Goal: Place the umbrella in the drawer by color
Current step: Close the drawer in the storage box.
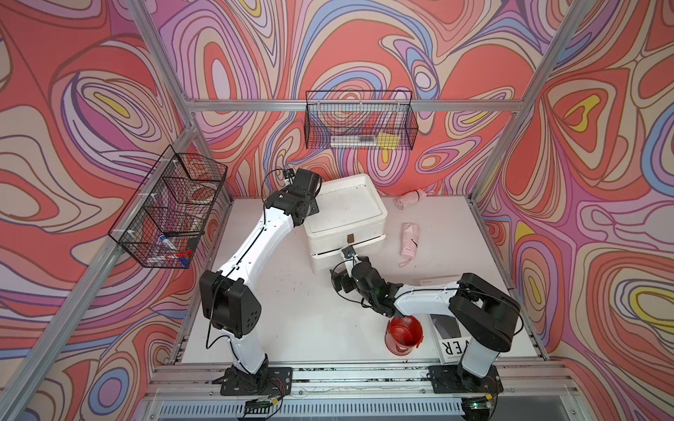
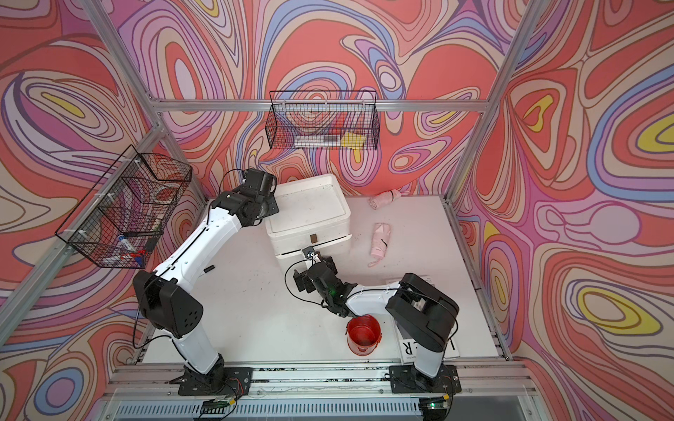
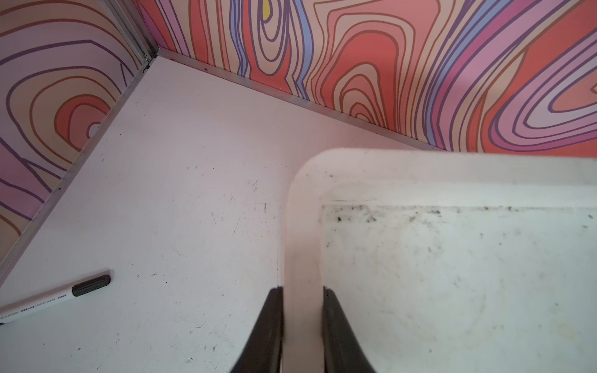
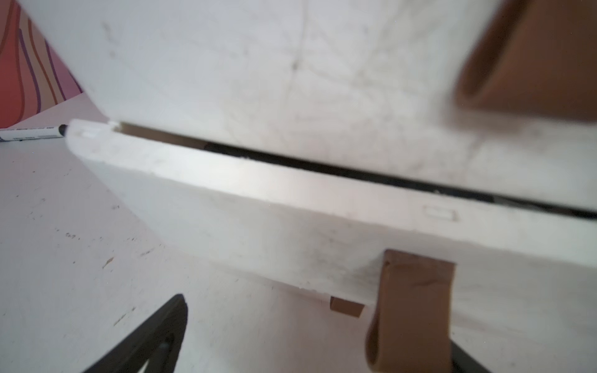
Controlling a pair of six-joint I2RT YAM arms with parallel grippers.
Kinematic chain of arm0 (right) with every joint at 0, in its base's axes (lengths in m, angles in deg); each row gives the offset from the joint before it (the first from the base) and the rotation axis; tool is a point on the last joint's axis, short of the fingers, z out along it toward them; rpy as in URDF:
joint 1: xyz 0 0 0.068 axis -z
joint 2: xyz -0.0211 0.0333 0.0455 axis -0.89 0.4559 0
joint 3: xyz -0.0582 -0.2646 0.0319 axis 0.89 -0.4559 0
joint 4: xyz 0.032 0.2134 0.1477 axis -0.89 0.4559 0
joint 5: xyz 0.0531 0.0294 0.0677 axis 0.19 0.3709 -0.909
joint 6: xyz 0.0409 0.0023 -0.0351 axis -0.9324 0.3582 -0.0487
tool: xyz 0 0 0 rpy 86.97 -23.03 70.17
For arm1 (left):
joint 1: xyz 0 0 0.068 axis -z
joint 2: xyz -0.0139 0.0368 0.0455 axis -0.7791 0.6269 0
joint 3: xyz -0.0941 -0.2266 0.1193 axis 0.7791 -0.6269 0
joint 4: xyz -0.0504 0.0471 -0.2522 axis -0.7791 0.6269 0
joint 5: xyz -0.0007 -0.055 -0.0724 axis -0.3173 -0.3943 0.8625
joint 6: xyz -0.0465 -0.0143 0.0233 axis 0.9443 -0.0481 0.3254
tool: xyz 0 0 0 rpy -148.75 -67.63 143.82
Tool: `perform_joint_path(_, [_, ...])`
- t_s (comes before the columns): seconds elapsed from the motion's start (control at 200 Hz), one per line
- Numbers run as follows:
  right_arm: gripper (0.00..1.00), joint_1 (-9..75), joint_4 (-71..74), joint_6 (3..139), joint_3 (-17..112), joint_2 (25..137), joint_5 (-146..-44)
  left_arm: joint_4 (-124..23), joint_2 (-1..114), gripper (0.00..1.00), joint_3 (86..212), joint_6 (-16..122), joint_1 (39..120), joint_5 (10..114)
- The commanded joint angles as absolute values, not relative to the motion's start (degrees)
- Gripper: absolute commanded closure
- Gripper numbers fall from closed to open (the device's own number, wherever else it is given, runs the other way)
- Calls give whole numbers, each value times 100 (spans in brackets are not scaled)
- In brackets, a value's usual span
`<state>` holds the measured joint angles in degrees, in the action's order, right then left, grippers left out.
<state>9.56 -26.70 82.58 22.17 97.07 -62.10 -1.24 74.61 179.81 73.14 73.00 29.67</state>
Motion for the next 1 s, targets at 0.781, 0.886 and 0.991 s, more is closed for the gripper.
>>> perform_joint_path(0.781, [2, 981, -2248, 7704, 1867, 8574, -7335, 458, 7316, 99, 17832, 7456, 7543, 3369])
perform_joint_path(0.886, [2, 984, -2047, 7452, 1535, 8257, -7312, 483, 7322, 99, 17844, 7483, 7542, 3333])
perform_joint_path(0.991, [2, 980, -2082, 7337, 1312, 8156, -7108, 495, 7324, 98, 17845, 7502, 7535, 3306])
